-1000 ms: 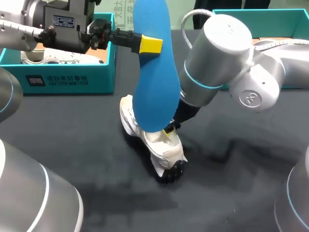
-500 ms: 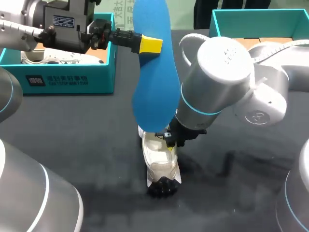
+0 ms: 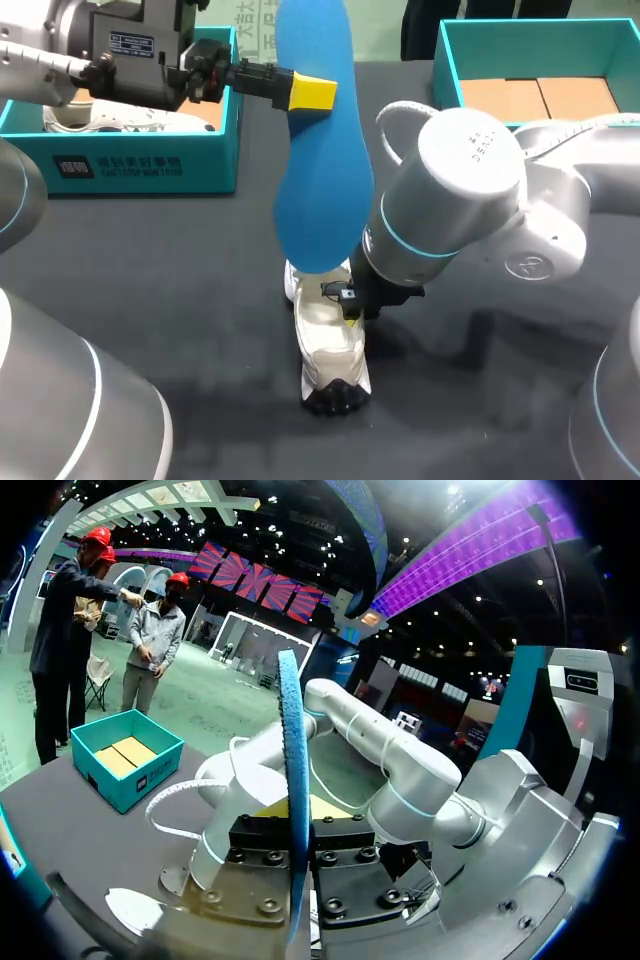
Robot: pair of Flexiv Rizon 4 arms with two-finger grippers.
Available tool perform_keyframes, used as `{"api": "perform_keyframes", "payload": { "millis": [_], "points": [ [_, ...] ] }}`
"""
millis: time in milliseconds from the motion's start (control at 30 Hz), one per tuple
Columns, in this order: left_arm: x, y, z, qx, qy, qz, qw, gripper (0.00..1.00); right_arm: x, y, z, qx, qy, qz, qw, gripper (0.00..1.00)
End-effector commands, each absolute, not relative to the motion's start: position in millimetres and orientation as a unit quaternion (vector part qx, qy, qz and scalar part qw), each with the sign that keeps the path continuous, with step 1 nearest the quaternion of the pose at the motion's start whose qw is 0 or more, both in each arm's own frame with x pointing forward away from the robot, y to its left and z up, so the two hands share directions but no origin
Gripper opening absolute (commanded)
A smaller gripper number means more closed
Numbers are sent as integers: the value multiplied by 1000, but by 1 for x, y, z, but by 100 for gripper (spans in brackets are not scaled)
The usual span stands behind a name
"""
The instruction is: Take the shoe out of the shoebox, open the shoe tongue, remove and reinsert the insole, then place the shoe into the shoebox
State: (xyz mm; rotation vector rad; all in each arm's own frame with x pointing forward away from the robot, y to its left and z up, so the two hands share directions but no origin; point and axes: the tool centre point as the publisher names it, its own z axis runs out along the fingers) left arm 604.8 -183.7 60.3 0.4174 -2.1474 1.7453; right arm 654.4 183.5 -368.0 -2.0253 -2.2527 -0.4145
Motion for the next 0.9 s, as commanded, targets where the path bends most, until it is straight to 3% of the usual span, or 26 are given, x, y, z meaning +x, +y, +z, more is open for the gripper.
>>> {"api": "perform_keyframes", "payload": {
  "millis": [33, 633, 700, 733, 900],
  "points": [
    [605, -184, 60, 148, -757, 614, 170, 0, 656, 185, -379, -662, -735, -138, 55, 0],
    [605, -184, 60, 148, -757, 614, 170, 0, 658, 186, -395, -675, -723, -120, 81, 0],
    [605, -184, 60, 148, -757, 614, 170, 0, 658, 186, -395, -675, -723, -120, 82, 46],
    [605, -184, 60, 148, -757, 614, 170, 0, 659, 186, -395, -675, -723, -120, 83, 100],
    [605, -184, 60, 148, -757, 614, 170, 0, 662, 182, -383, -681, -718, -111, 90, 100]
  ]
}}
